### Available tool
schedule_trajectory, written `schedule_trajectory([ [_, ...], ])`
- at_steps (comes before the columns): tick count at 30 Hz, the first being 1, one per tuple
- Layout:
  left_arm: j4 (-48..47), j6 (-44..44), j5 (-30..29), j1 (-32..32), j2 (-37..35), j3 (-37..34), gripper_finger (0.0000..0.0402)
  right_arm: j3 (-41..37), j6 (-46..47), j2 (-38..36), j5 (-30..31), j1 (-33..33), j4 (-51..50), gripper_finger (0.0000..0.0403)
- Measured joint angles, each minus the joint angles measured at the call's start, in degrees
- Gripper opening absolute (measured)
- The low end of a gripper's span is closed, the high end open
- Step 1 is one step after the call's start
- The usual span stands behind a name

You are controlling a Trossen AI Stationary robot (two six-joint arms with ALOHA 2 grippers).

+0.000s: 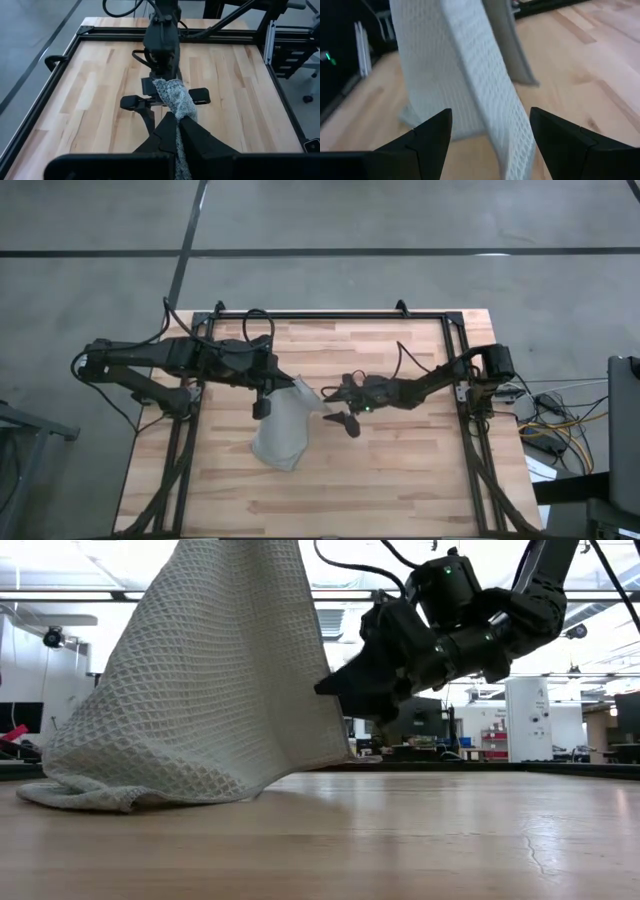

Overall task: Roll towel
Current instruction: Fold the gray towel on the table

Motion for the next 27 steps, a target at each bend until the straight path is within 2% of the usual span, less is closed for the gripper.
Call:
schedule_trajectory([
  [6,0.02,0.0,-0.03,-0.01,0.0,0.0,0.0006,0.03,-1.36,0.0,-0.05,0.0,-6.0,0.0265],
  [27,0.02,-0.02,-0.23,0.01,0.0,0.0,0.0007,0.31,-1.21,-0.02,-0.09,0.0,-5.75,0.0265],
])
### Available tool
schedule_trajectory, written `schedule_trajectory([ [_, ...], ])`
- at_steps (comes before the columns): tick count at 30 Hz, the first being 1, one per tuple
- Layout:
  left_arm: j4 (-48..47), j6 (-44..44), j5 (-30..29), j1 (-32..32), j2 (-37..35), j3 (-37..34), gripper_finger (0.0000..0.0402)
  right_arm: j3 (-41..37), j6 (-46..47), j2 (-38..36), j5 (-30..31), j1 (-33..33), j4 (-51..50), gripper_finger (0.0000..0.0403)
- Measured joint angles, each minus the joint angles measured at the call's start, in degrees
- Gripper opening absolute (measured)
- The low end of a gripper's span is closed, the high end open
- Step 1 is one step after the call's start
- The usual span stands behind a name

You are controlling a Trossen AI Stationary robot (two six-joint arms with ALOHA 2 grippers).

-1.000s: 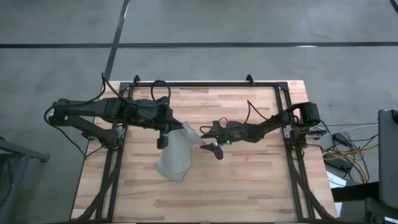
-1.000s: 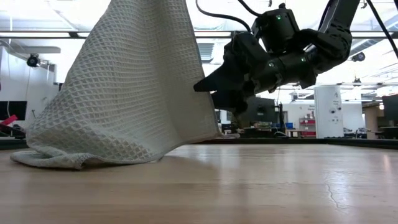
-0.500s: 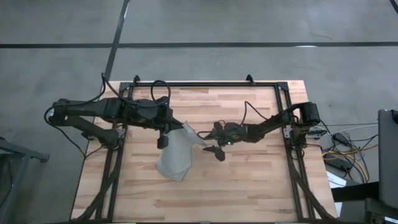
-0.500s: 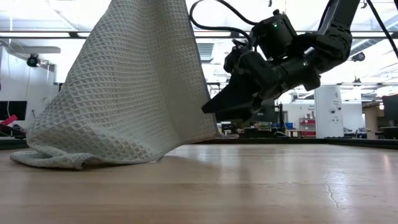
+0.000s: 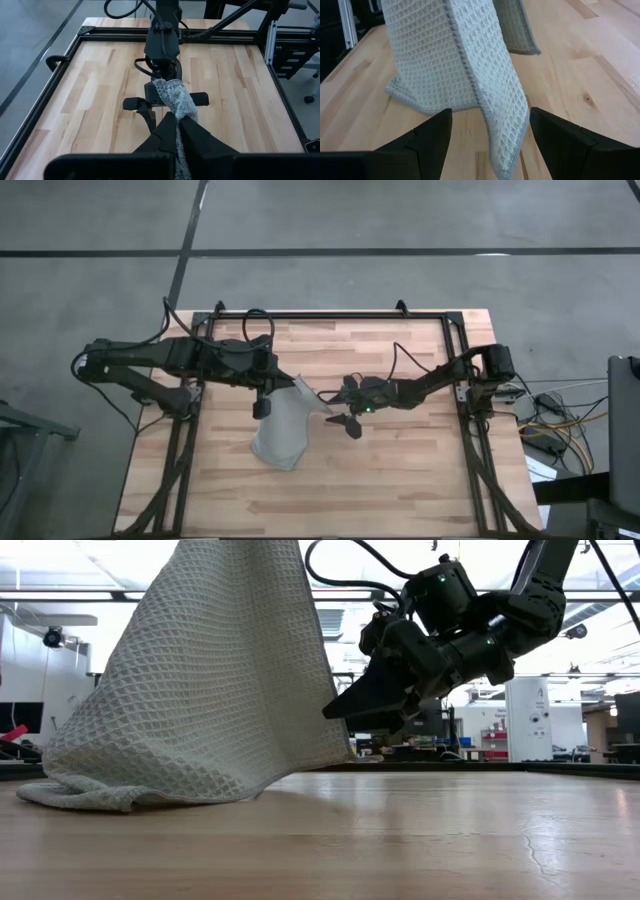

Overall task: Roll towel
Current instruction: Fold the gray towel on the table

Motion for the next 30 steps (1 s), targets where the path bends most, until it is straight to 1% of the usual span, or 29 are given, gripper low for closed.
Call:
schedule_trajectory([
  [8,0.02,-0.09,0.0,-0.02,0.0,0.0,0.0006,0.0,0.2,0.0,-0.02,0.0,-0.93,0.0265],
  [16,0.04,-0.07,0.02,-0.02,0.0,0.0,0.0006,0.0,-0.03,0.0,0.0,0.0,-8.42,0.0265],
  [20,0.02,-0.05,0.02,-0.02,0.0,0.0,0.0006,-0.09,-0.2,0.0,0.02,0.0,-10.03,0.0264],
  [25,0.03,-0.05,0.01,-0.01,0.0,0.0,0.0006,-0.09,-0.2,0.0,0.13,0.0,-10.08,0.0253],
  [30,0.03,-0.02,0.02,-0.02,0.0,0.0,0.0006,-0.09,-0.22,0.0,0.13,0.0,-10.2,0.0231],
])
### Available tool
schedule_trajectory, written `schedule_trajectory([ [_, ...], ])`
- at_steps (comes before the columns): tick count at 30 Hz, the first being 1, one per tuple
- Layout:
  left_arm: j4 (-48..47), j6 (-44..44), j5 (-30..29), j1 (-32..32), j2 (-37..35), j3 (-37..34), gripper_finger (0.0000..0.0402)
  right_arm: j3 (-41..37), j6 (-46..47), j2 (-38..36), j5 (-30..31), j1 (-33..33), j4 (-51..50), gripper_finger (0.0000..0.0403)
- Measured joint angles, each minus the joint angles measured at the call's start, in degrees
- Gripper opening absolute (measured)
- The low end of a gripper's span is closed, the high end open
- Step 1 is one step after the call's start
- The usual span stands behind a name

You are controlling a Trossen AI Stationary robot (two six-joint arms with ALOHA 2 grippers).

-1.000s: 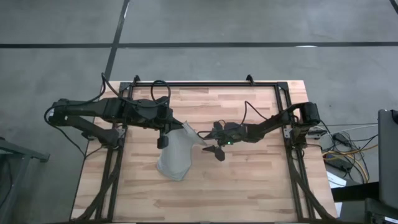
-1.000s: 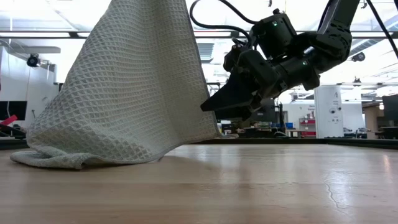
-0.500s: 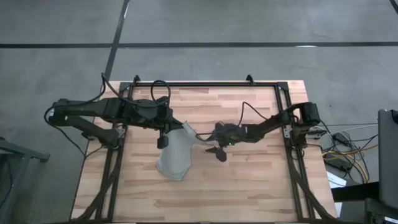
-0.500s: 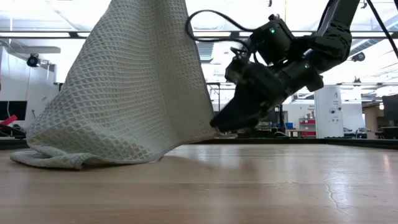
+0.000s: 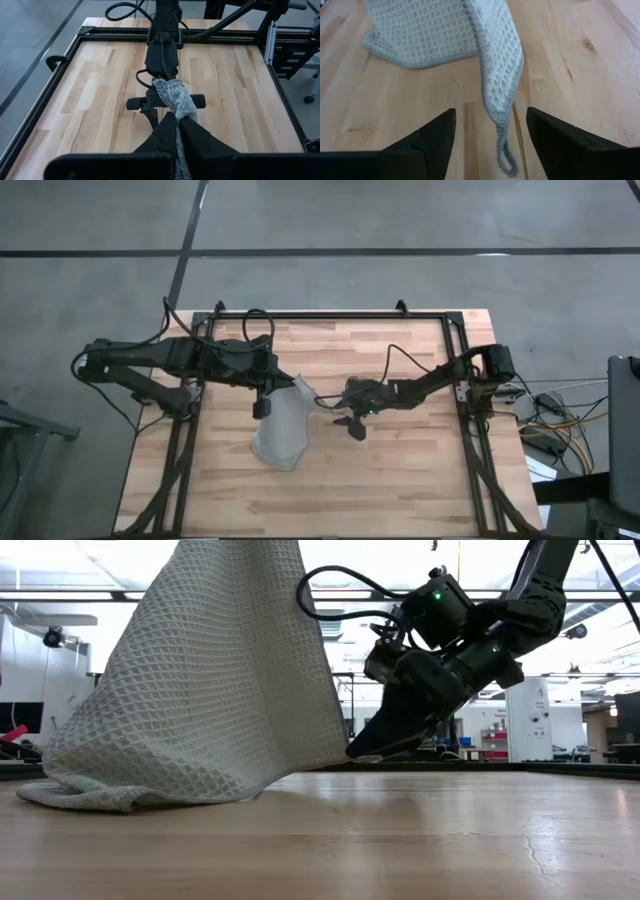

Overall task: Roll towel
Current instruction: Fold the gray towel on the table

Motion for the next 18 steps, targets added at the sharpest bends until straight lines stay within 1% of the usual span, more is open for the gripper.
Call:
schedule_trajectory([
  [4,0.0,0.0,0.0,0.0,0.0,0.0,0.0006,0.0,0.03,0.0,0.0,0.0,-0.01,0.0205],
  [8,0.0,0.0,0.0,0.0,0.0,0.0,0.0006,0.0,0.02,0.0,0.0,0.0,-0.07,0.0168],
  [18,0.0,-0.04,0.0,0.02,0.0,0.0,0.0006,0.0,0.02,0.0,0.0,0.0,-0.13,0.0051],
])
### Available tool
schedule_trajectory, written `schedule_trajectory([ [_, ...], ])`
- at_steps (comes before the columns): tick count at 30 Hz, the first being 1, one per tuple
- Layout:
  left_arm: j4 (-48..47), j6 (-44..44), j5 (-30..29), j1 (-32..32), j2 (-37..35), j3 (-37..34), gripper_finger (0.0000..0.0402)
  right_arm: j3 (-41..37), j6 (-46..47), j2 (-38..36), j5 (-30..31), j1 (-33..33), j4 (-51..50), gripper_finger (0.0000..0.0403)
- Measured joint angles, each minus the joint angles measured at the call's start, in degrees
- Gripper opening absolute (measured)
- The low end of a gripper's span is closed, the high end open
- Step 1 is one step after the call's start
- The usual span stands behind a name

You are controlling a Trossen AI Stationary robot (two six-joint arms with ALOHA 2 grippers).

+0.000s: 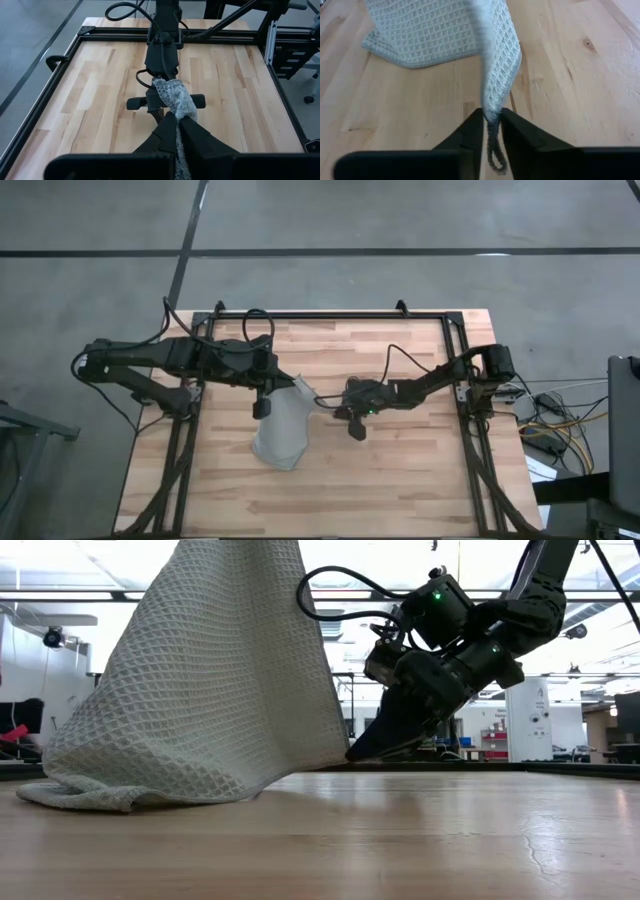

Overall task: Roll towel
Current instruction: Fold the gray towel on the table

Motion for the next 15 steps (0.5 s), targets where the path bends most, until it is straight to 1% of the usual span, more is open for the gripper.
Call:
schedule_trajectory([
  [3,0.0,-0.02,0.0,-0.02,0.0,0.0,0.0006,0.0,-0.02,0.0,-0.02,0.0,0.02,0.0018],
  [4,0.0,-0.02,0.0,-0.02,0.0,0.0,0.0006,0.0,-0.01,0.0,-0.02,0.0,0.01,0.0014],
  [15,0.0,-0.04,0.0,-0.01,0.0,0.0,0.0006,0.0,-0.29,-0.19,0.0,0.0,0.69,0.0009],
])
